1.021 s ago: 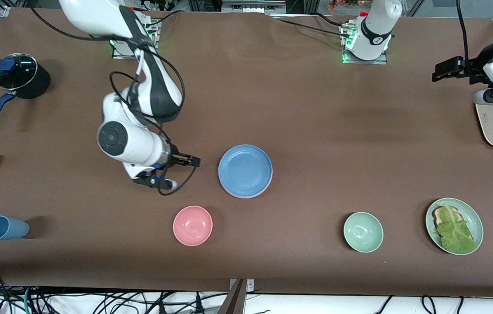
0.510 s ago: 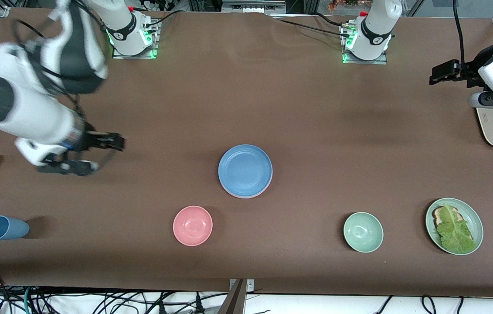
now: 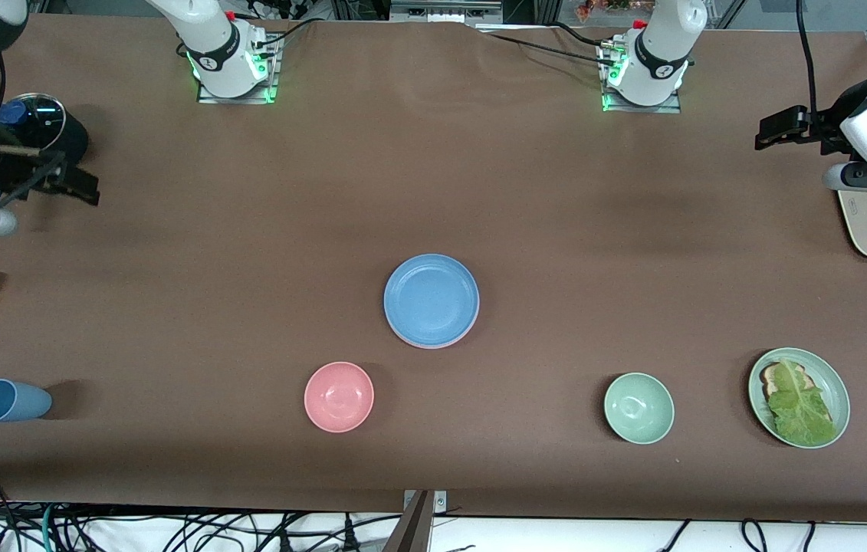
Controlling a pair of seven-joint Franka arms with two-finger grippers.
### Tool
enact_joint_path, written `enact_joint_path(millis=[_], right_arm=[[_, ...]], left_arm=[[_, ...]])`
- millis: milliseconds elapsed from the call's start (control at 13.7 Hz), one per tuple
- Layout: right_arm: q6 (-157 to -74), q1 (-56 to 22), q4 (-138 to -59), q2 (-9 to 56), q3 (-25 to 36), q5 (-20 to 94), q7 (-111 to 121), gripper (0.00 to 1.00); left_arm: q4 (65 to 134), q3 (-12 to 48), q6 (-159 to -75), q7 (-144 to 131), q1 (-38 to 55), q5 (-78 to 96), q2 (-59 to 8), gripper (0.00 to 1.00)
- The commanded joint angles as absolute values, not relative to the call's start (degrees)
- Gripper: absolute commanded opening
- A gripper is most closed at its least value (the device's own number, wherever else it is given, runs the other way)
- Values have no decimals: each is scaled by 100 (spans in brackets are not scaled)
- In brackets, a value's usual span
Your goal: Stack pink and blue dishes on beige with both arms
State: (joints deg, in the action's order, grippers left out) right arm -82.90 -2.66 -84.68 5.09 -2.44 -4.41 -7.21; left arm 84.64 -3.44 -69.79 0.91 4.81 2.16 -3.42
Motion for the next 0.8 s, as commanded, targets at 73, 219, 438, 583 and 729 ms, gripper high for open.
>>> enact_joint_path(millis=[73,219,438,583,729], right_arm=[[-9166,255,-9712,-317,-108,69,-765,100],[-9158,193,-9580,-246,87,35,-703,100],[-9141,193,-9475,-229,88,26,-677,100],[-9141,193,-9396,-150,88,53,-659,100],[-9123,193,-9396,-149,88,44,-659,100]], left_arm=[[8481,-316,-7031,185,501,9,-308,100],[8481,-325,-7031,193,492,17,-308,100],[8473,-334,-7031,185,422,87,-308,100],[8455,-343,-7031,185,413,105,-343,100],[8455,-334,-7031,185,413,105,-343,100]])
